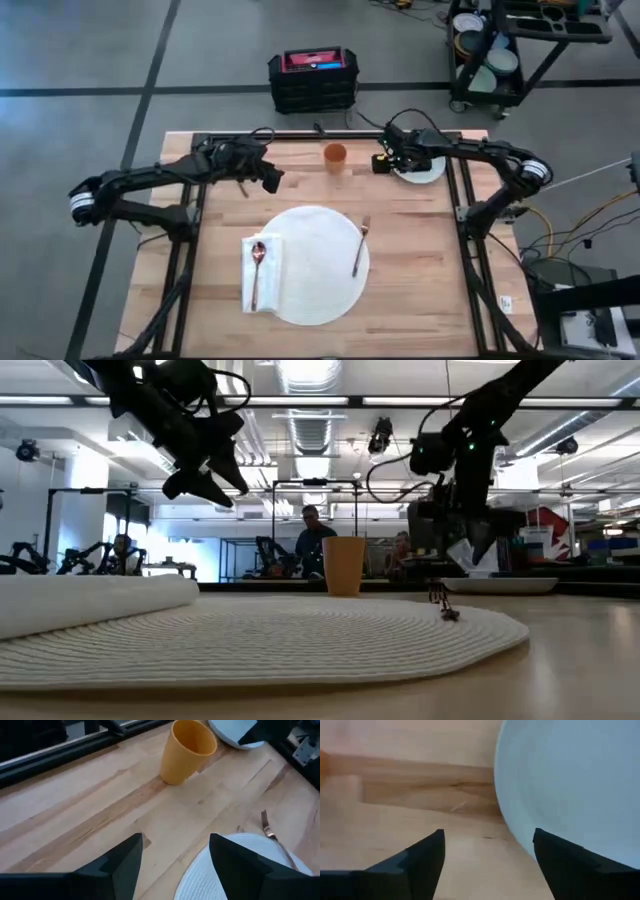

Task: Set table place
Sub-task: Put the gray plate on the white mat

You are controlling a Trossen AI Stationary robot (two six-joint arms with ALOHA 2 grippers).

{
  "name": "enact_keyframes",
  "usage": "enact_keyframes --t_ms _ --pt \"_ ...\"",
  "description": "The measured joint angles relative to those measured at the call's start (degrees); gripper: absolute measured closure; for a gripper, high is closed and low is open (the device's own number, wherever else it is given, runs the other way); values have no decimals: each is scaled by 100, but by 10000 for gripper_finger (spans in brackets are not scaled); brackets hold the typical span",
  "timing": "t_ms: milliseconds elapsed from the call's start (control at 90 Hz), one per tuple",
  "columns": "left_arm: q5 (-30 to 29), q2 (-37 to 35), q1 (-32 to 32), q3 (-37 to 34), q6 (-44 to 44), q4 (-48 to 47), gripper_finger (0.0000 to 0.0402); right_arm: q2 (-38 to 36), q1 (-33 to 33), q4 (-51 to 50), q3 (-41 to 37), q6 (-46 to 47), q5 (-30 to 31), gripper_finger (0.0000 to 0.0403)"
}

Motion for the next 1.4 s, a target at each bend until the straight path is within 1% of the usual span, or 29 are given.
enact_keyframes --t_ms 222,333,378,433,489,567,611,767,933,1022,1122,1244,1311,1400 --pt "4 133 -14 0 -59 31 184 538 -10 -12 149 -86 24 146" --pt "4 200 -14 0 -82 36 184 752 -11 -39 162 -60 33 176" --pt "4 231 -14 0 -85 45 184 833 -11 -97 162 -56 46 198" --pt "4 262 -14 0 -83 47 184 914 -11 -222 162 -57 48 234" --pt "4 302 -14 0 -85 56 184 975 -11 -298 162 -102 83 282" --pt "2 355 -14 0 -85 57 184 979 -5 -317 184 -402 148 364" --pt "4 377 -14 0 -85 77 184 935 -2 -352 180 -507 131 384" --pt "4 397 -14 0 -85 126 184 732 7 -637 275 -518 -6 399" --pt "2 395 -14 0 -85 211 184 165 42 -800 521 -394 4 402" --pt "-1 395 -14 0 -25 225 184 -151 74 -790 760 -233 91 402" --pt "-24 391 -14 0 134 220 184 -466 160 -767 1141 -342 72 403" --pt "-26 380 -14 0 427 204 184 -680 549 -829 1620 -493 -26 403" --pt "-30 379 -12 0 522 162 184 -690 877 -953 1858 -483 -77 403" --pt "-40 367 -12 0 616 62 184 -616 1423 -1033 2061 -392 -355 403"
